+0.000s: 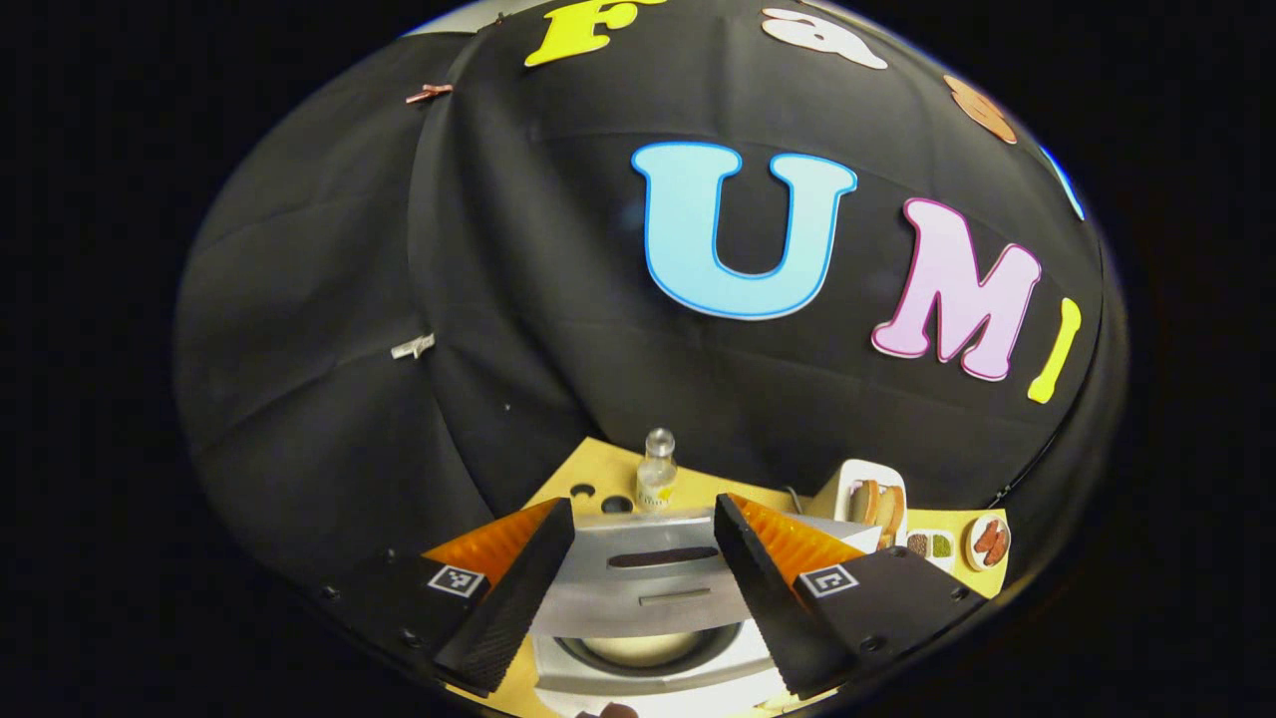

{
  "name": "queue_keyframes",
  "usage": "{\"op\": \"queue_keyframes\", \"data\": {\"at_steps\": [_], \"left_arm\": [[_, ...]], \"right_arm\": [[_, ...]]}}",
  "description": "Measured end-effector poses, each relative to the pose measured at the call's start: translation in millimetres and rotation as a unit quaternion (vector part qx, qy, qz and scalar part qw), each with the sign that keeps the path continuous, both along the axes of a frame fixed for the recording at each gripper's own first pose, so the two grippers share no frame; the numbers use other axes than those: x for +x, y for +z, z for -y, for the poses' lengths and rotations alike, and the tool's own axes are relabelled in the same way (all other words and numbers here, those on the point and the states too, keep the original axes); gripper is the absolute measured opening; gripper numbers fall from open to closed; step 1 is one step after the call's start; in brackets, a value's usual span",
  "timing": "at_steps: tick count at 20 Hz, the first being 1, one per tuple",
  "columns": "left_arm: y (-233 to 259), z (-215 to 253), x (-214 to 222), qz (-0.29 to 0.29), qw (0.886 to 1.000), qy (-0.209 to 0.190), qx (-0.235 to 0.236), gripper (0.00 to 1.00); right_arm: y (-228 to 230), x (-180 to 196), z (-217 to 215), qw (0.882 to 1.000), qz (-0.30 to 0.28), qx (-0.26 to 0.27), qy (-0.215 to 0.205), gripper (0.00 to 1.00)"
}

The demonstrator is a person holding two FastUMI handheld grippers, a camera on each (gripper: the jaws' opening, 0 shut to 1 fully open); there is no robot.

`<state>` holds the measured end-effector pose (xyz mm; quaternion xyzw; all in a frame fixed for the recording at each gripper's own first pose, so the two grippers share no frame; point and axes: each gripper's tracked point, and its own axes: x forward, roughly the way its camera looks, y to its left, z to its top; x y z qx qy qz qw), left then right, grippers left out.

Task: Close the left gripper, press the button to open the rice cooker; take a wooden spoon from the chopstick holder with the right hand, scoop a spoonful of rice and pour it into the rice cooker, then put the wooden spoon back into the chopstick holder.

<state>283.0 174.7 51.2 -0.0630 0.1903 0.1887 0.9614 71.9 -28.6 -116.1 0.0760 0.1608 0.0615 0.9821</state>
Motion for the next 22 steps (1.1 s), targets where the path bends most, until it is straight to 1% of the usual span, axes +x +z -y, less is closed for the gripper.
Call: {"op": "queue_keyframes", "data": {"at_steps": [3,7,10,14,16,18,20,22], "left_arm": [[-30,12,-20,-0.009,1.0,0.005,-0.022,0.98],[-65,23,-36,-0.008,0.999,0.013,-0.035,0.99],[-91,33,-45,-0.022,0.999,0.016,-0.025,0.99],[-118,41,-51,-0.044,0.999,0.013,0.013,0.99],[-131,45,-52,-0.052,0.998,0.017,0.007,0.99],[-147,48,-55,-0.062,0.998,0.017,0.007,0.99],[-160,52,-58,-0.071,0.997,0.013,0.012,0.99],[-163,56,-56,-0.067,0.997,0.009,0.02,1.0]], "right_arm": [[-17,-4,-1,1.0,-0.024,0.007,0.015,0.98],[-18,-1,6,0.999,-0.033,0.017,0.02,0.99],[-21,-3,12,0.999,-0.033,0.009,0.026,0.98],[-29,-4,16,0.999,-0.044,0.007,0.029,0.99],[-33,-6,15,0.998,-0.05,0.003,0.035,0.99],[-33,-5,9,0.998,-0.049,0.01,0.045,0.99],[-36,-4,7,0.997,-0.05,0.009,0.051,0.98],[-41,-5,6,0.997,-0.053,0.006,0.056,0.99]]}}
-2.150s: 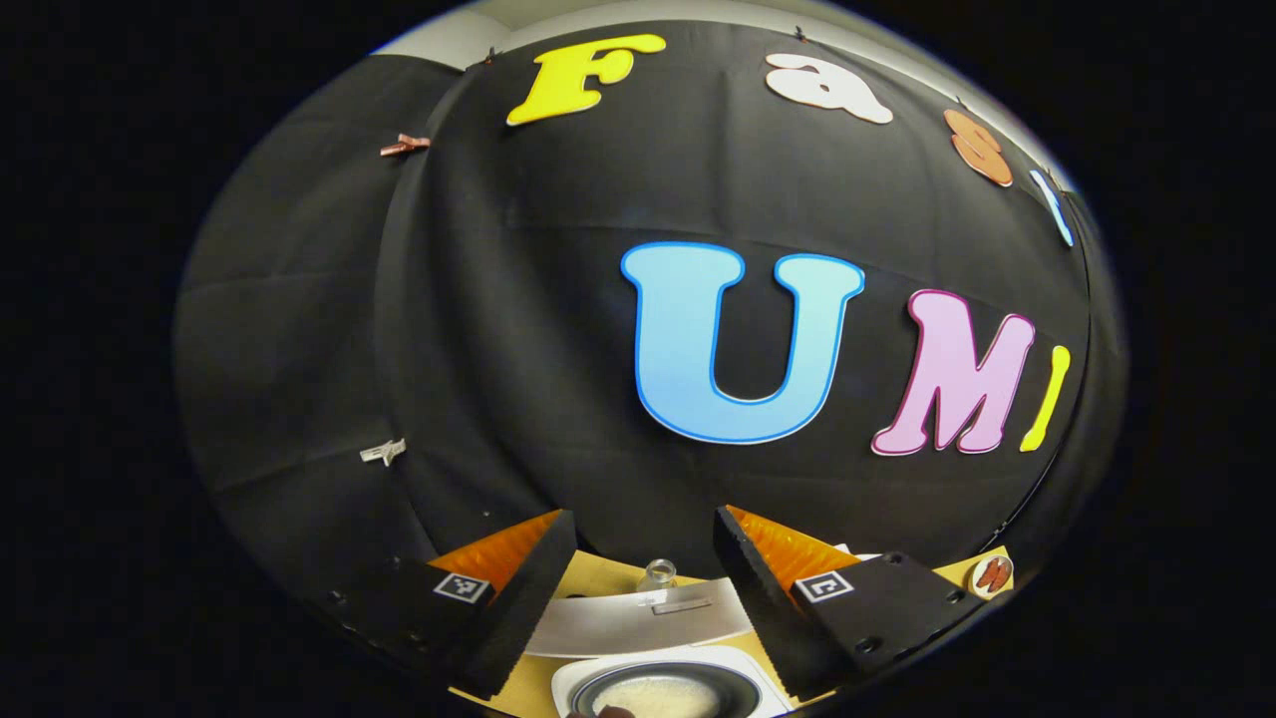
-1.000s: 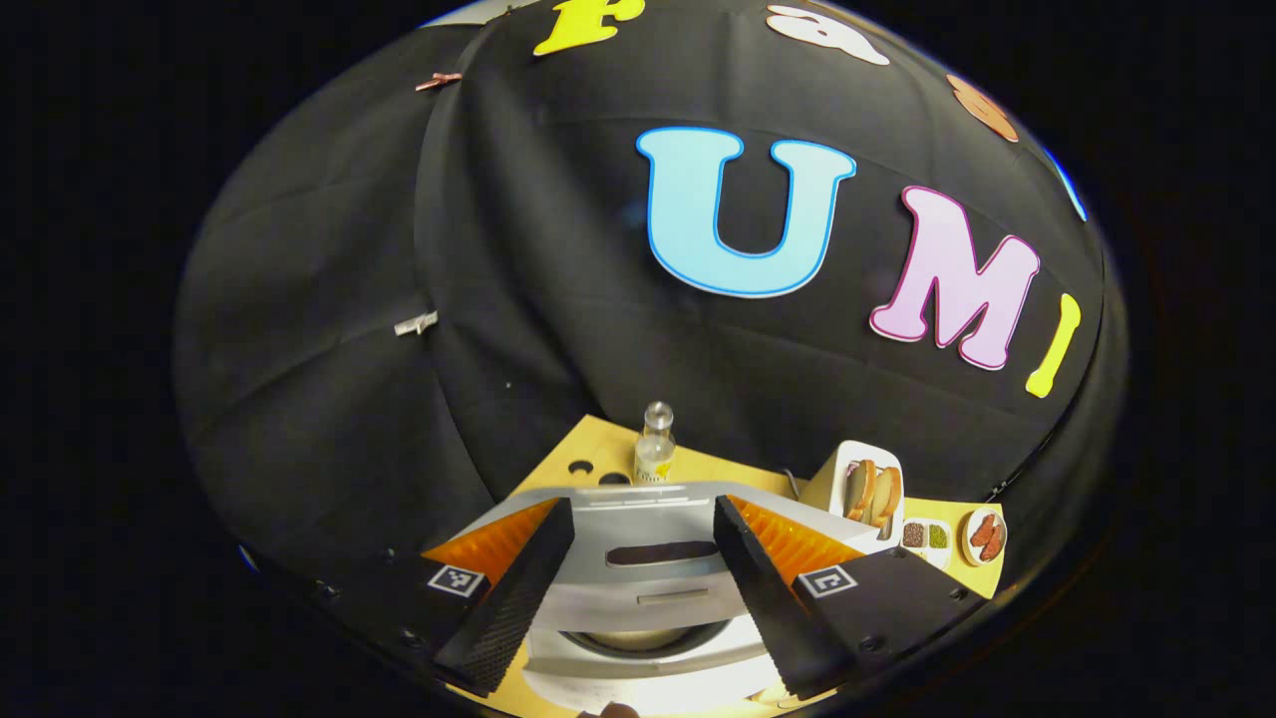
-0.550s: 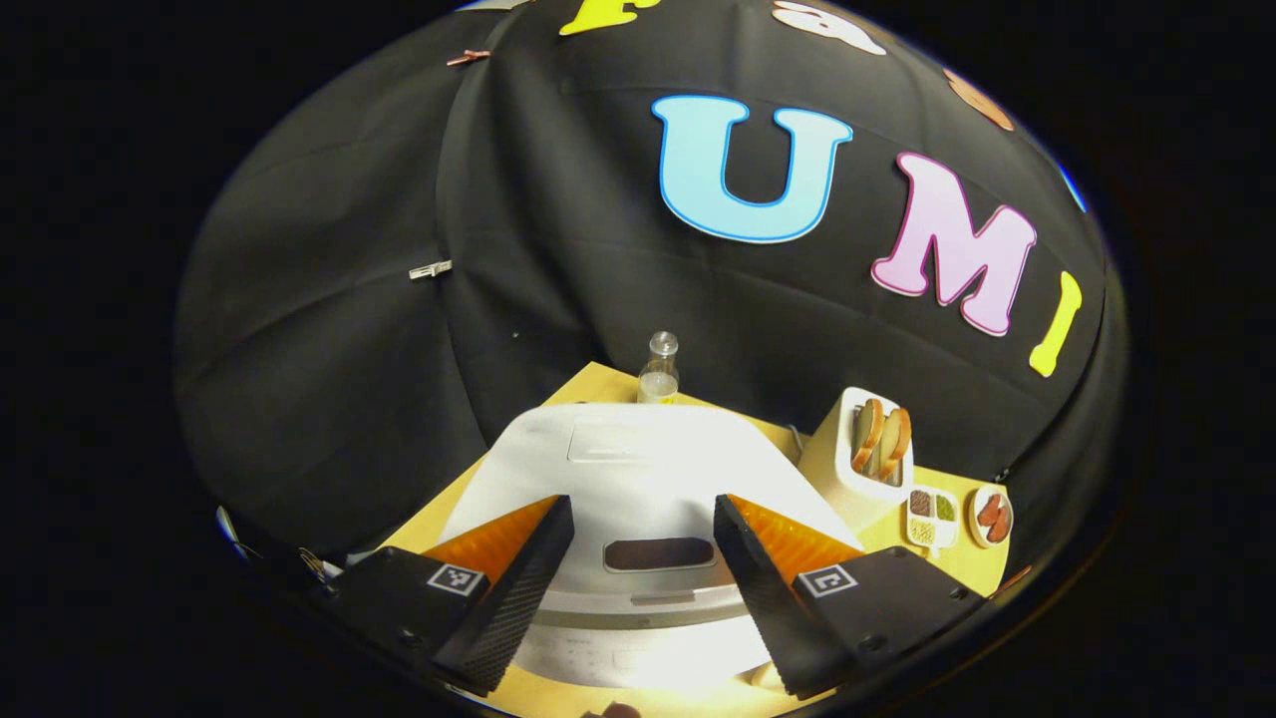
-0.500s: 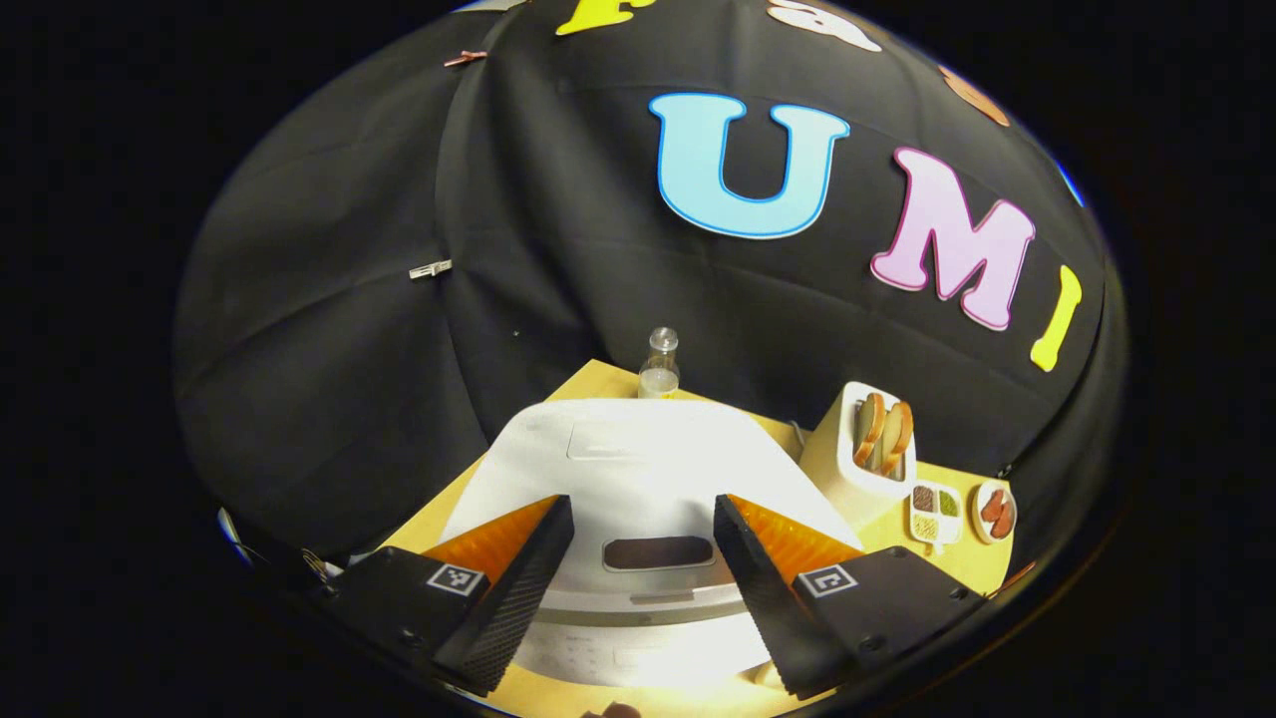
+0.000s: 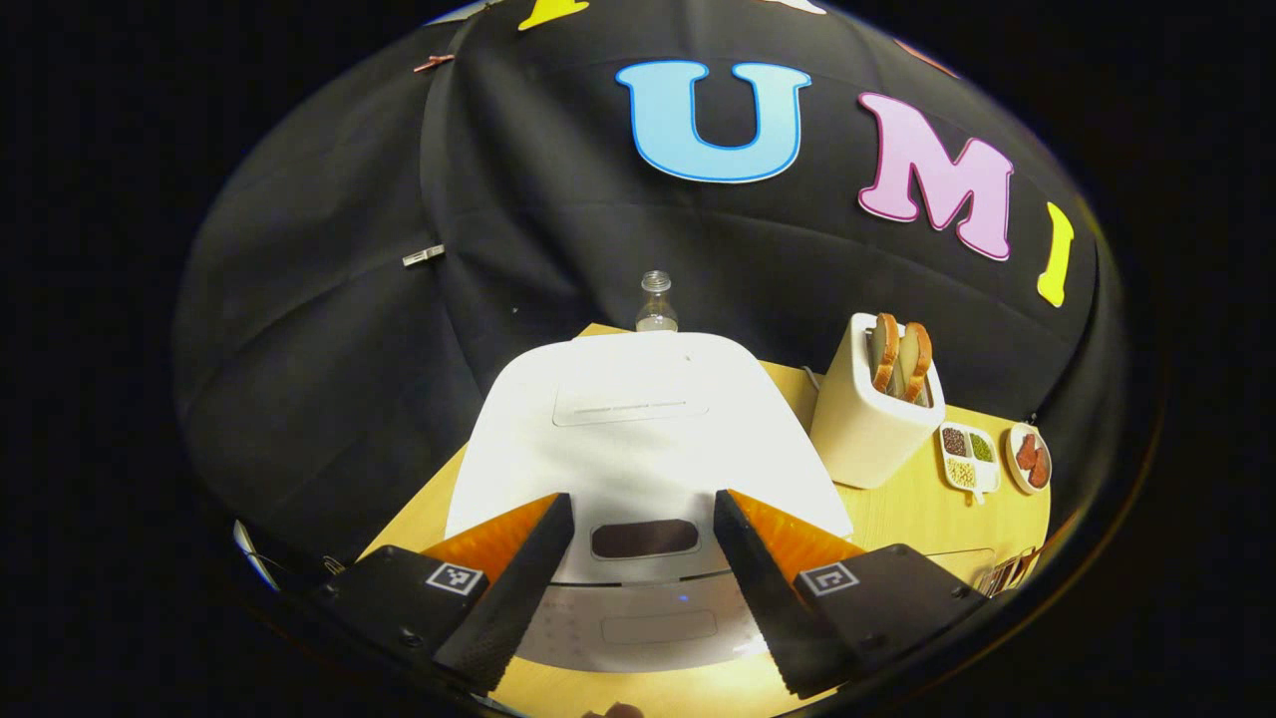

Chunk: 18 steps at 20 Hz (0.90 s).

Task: Close the left gripper, press the button to open the rice cooker; take a wooden spoon from the chopstick holder with the right hand, scoop a spoonful of rice and pour it into the rice cooker, then put the wooden spoon back into the chopstick holder.

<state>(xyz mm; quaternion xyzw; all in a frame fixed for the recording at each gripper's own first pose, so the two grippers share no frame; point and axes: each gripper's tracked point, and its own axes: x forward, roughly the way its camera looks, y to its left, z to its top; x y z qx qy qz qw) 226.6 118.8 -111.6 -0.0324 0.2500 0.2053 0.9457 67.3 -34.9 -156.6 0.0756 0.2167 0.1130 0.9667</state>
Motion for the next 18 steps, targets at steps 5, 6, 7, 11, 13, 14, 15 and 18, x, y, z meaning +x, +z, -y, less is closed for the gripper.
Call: {"op": "queue_keyframes", "data": {"at_steps": [5,6,7,11,13,14,15,18], "left_arm": [[-4,1,2,0.007,1.0,-0.008,0.007,1.0],[-4,2,3,0.008,1.0,-0.014,0.013,0.98],[-5,1,3,0.01,1.0,-0.014,0.016,1.0],[-3,5,1,0.022,0.999,-0.025,0.023,1.0],[-2,9,-11,0.02,0.998,-0.036,0.043,0.99],[3,9,-17,0.03,0.997,-0.036,0.056,0.99],[15,15,-24,0.048,0.996,-0.041,0.059,0.96],[48,36,-49,0.109,0.992,-0.058,0.04,0.97]], "right_arm": [[-2,4,-4,1.0,-0.004,0.005,0.001,0.99],[-3,3,-5,1.0,-0.005,0.004,0.002,0.99],[-4,4,-6,1.0,-0.004,0.004,0.002,0.99],[-2,4,-15,1.0,-0.003,0.005,0.005,0.99],[5,7,-16,1.0,0.007,0.004,0.001,0.99],[10,9,-17,1.0,0.012,0.003,0.0,0.99],[15,11,-17,1.0,0.021,0.001,-0.004,0.99],[43,24,-12,0.997,0.068,-0.018,-0.019,0.99]]}}
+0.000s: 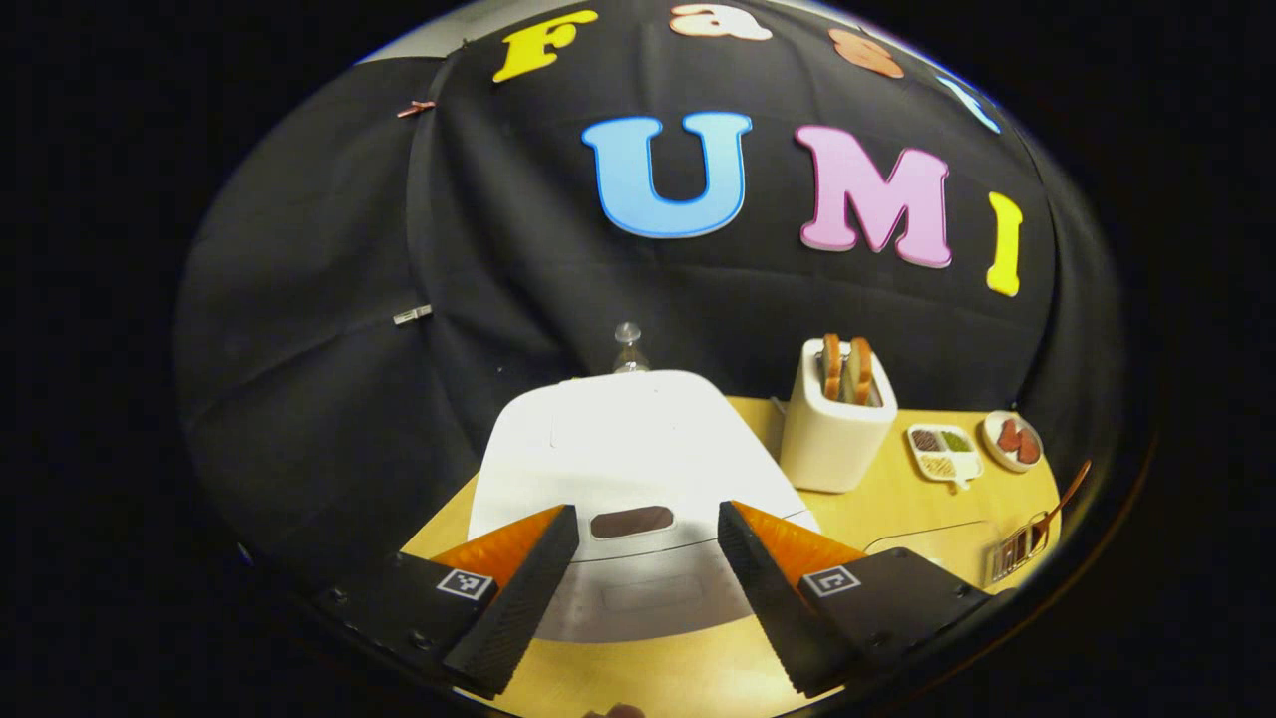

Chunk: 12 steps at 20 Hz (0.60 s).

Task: Close the left gripper, press the button to open the rice cooker; take a wooden spoon from the chopstick holder with the right hand, scoop a spoonful of rice and pour it into the rice cooker, then put the wooden spoon back into the chopstick holder.

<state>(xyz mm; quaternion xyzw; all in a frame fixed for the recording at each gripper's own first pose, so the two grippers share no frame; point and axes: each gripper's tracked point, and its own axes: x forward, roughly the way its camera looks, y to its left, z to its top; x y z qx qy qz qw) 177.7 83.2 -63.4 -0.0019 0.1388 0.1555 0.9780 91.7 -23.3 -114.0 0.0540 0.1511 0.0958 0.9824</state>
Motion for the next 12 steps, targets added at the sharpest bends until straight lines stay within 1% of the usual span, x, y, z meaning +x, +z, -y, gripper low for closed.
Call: {"op": "queue_keyframes", "data": {"at_steps": [3,4,7,8,10,12], "left_arm": [[33,13,-34,0.045,0.999,-0.01,0.001,0.97],[45,18,-45,0.059,0.998,-0.018,0.011,0.97],[73,27,-72,0.069,0.995,-0.029,0.066,0.97],[85,35,-81,0.082,0.994,-0.041,0.065,0.97],[101,55,-100,0.103,0.992,-0.065,0.042,0.97],[115,66,-121,0.126,0.988,-0.083,0.021,0.97]], "right_arm": [[31,11,-4,0.999,0.037,-0.017,0.003,0.99],[43,14,-5,0.998,0.052,-0.02,0.004,0.99],[79,18,-7,0.995,0.089,-0.035,0.001,0.98],[91,16,-7,0.994,0.099,-0.04,-0.001,0.99],[114,12,-5,0.992,0.118,-0.051,-0.011,0.99],[129,3,0,0.99,0.127,-0.055,-0.03,0.99]]}}
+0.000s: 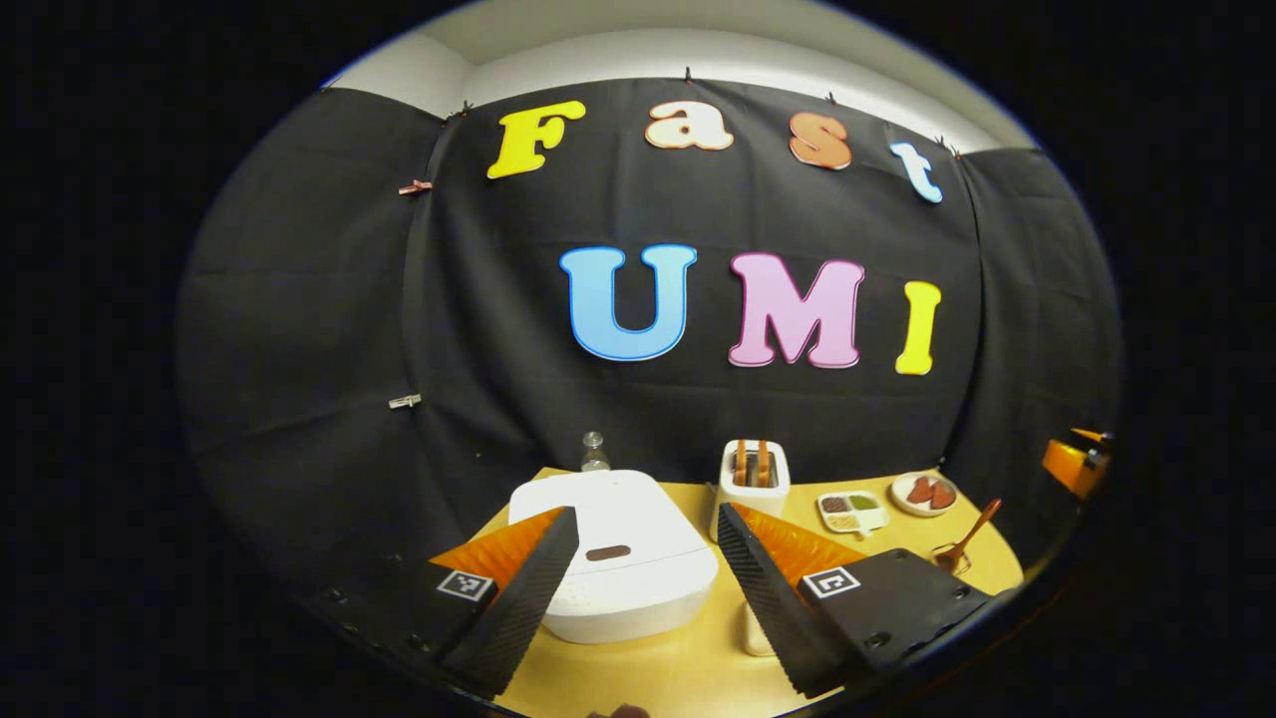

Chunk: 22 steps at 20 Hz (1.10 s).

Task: Close the left gripper, press the button to open the rice cooker; take a wooden spoon from the chopstick holder with the right hand, scoop a spoonful of rice and pour it into the rice cooker, then put the wooden spoon back into the chopstick holder.

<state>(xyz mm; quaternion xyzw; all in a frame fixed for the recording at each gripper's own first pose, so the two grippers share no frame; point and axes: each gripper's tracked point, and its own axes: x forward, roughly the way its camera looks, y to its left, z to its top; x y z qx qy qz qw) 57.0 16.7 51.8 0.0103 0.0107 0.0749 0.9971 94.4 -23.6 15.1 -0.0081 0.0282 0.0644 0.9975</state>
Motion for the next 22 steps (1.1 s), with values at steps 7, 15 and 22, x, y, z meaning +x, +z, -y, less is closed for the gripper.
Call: {"op": "queue_keyframes", "data": {"at_steps": [7,15,22], "left_arm": [[-16,4,-55,0.016,0.999,-0.049,-0.003,0.98],[-46,-17,-66,-0.014,0.999,-0.045,-0.024,0.98],[-49,-10,-54,-0.02,0.998,-0.064,-0.019,0.98]], "right_arm": [[2,-52,5,0.999,0.005,0.009,-0.031,0.98],[3,-61,-16,0.999,0.006,0.017,-0.028,0.98],[-3,-64,-29,0.999,0.0,0.028,-0.025,0.93]]}}
